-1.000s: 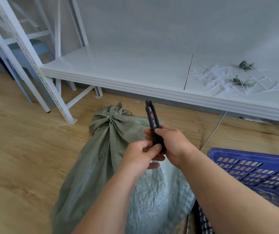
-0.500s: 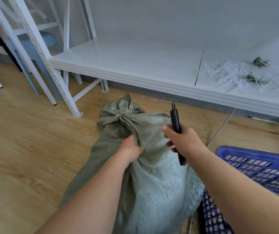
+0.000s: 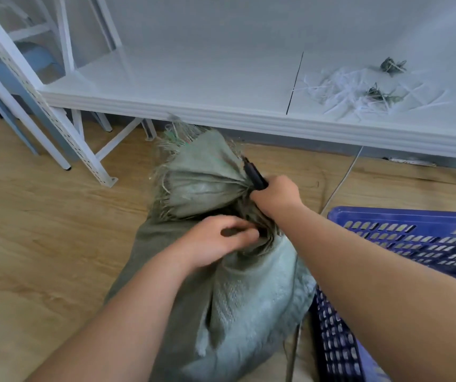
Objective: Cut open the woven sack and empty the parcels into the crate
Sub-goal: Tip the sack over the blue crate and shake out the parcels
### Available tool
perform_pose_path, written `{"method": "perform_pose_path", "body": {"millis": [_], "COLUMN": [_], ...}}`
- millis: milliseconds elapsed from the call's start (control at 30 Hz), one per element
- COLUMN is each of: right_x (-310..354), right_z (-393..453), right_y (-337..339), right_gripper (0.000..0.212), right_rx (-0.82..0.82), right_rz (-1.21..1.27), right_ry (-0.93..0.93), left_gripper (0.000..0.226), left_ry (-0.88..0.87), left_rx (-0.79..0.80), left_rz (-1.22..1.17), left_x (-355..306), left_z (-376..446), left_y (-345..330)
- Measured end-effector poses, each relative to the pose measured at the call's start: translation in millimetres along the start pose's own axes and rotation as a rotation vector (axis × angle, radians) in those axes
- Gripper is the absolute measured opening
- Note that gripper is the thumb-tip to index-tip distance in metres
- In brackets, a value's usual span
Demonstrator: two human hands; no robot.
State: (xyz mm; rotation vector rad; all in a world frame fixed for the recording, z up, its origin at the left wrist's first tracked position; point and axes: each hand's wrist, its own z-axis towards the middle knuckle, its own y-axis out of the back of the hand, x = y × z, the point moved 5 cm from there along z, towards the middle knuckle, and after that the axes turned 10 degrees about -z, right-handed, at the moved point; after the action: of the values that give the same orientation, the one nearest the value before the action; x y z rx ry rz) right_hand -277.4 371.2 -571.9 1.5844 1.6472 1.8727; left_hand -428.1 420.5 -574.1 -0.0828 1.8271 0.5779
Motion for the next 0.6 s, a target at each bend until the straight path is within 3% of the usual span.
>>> {"method": "perform_pose_path", "body": {"millis": [67,100,167,200,267,333,467,600], "right_x": [-22.3,-30.7,-43.6,-48.2,-56.2,-67.0,-102.5,-138.2], "right_z": [-2.3,-6.1,-14.5,-19.4,-29.1,-38.2,-54.1,-57.6], "right_y": [9.1,13.5,19.4,23.2,34.3,48.2,82.0,115.6], "right_gripper": [0.001,0.008,0.016,0.017,0.017,0.020,0.015,0.044], "right_rx": [-0.073,-0.091,-0.078,-0.070,-0.067,-0.079,-0.217,-0.401], "right_rz": [0.282,0.404,0.584,0.642,0.736,0.796,0.901,0.842], "right_ry": [-0.117,-0.162,-0.209,-0.216,-0.203,-0.189,-0.247,-0.243], "left_gripper": [0.056,0.081,0.125,0.134,0.130,0.117,0.086,0.069], "left_ry": [0.231,0.350,0.434,0.393,0.236,0.112,-0.021,-0.104], "left_rx": [-0.393,-0.488,-0.493,-0.491,-0.521,-0.534,-0.317,-0.143], "left_rz": [-0.252,-0.358,-0.567,-0.663,-0.730,-0.555,-0.151,0.046], "left_x": [14.6,18.8,6.7,-3.8,-27.3,-48.2,-78.1,-90.3], "left_z": [9.4,15.4,33.0,45.5,70.7,91.1,120.2,116.4], "left_y": [29.5,35.0,29.9,24.9,10.5,-9.9,-67.7,-119.7]}}
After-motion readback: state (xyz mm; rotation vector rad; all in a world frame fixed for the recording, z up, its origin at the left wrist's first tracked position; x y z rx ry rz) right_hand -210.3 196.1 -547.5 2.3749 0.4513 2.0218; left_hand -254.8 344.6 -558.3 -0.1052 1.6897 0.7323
